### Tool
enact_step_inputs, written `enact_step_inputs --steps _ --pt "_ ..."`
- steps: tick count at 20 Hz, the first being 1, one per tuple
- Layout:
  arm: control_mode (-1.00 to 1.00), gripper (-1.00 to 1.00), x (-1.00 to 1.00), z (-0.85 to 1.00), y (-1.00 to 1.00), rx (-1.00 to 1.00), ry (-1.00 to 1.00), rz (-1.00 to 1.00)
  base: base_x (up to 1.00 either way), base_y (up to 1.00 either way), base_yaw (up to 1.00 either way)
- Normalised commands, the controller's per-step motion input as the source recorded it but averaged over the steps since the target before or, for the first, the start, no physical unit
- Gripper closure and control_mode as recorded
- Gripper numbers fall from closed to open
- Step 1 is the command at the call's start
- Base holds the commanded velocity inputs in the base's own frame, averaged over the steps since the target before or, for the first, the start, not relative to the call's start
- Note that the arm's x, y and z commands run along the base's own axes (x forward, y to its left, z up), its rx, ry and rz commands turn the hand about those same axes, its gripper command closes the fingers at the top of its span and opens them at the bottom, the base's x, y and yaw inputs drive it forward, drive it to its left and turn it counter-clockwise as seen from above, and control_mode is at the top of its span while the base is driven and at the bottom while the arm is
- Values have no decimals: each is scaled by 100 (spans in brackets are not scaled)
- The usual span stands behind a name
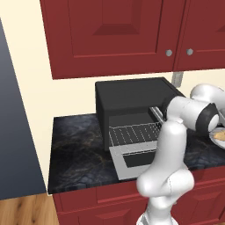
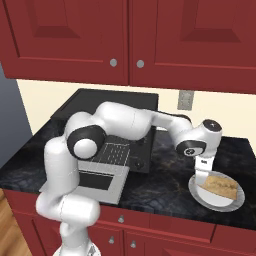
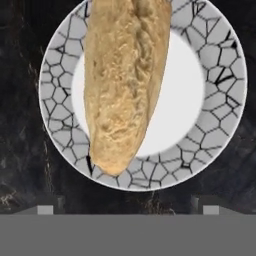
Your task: Pull the toaster oven rack outwards. Pick up the baguette from the plate and place it on the toaster oven rack. Close the toaster oven door fully and set the temperature to the lowest setting.
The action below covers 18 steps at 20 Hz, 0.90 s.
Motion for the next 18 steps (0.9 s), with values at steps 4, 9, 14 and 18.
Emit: enact_step_inputs --steps 4,9,14,18 --pt "-100 -100 19 -4 -36 11 0 -13 0 0 0" --pt "-100 -100 3 -20 -16 3 0 -1 0 0 0" --pt "-100 -100 0 -32 2 0 3 0 0 0 0" --pt "-100 -100 0 -17 19 0 3 0 0 0 0"
